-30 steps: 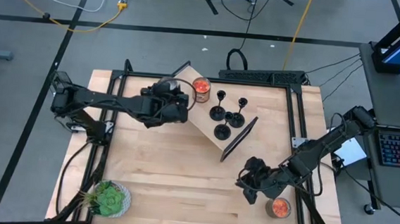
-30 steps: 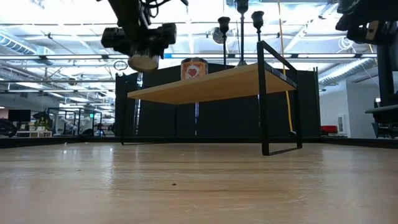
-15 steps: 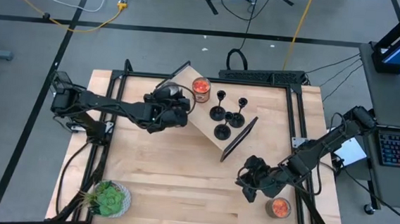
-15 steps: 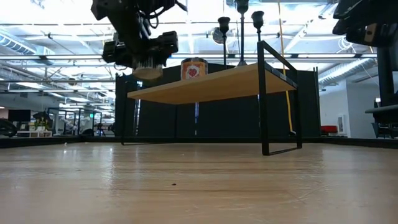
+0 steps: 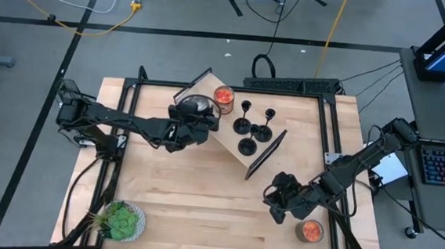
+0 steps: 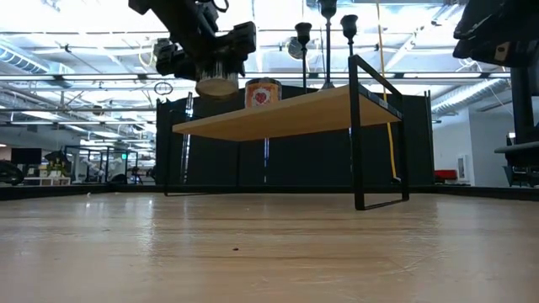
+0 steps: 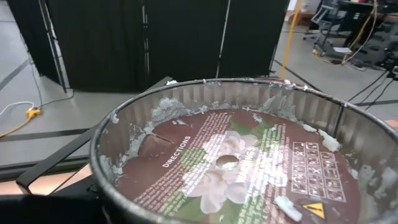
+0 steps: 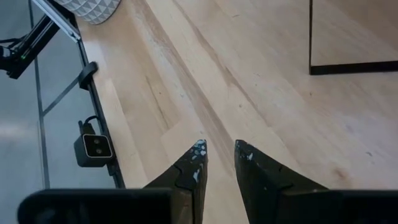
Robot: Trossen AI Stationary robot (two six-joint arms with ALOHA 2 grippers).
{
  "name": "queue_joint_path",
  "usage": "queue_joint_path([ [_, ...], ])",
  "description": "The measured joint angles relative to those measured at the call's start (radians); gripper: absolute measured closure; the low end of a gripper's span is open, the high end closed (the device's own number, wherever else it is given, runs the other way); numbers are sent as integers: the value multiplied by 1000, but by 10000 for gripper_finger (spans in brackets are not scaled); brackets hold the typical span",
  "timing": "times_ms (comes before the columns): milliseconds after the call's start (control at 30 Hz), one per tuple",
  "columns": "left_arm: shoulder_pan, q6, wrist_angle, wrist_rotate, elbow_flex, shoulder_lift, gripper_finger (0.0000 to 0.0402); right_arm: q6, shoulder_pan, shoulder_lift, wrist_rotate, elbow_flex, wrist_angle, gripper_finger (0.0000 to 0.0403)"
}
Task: Pick & Place candle stick holders
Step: Put the brown scented candle on the shelf
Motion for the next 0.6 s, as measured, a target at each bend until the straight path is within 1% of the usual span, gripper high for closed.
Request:
queue_joint_path([
  [200,10,21,38,36,0,1,56,-8,-13,0,0,0,-4,330],
  [433,8,30,90,45,1,54,56,-25,-31,0,-4,0,-4,330],
  [600,6,30,90,32,1,81,56,-21,-32,0,-4,0,-3,330],
])
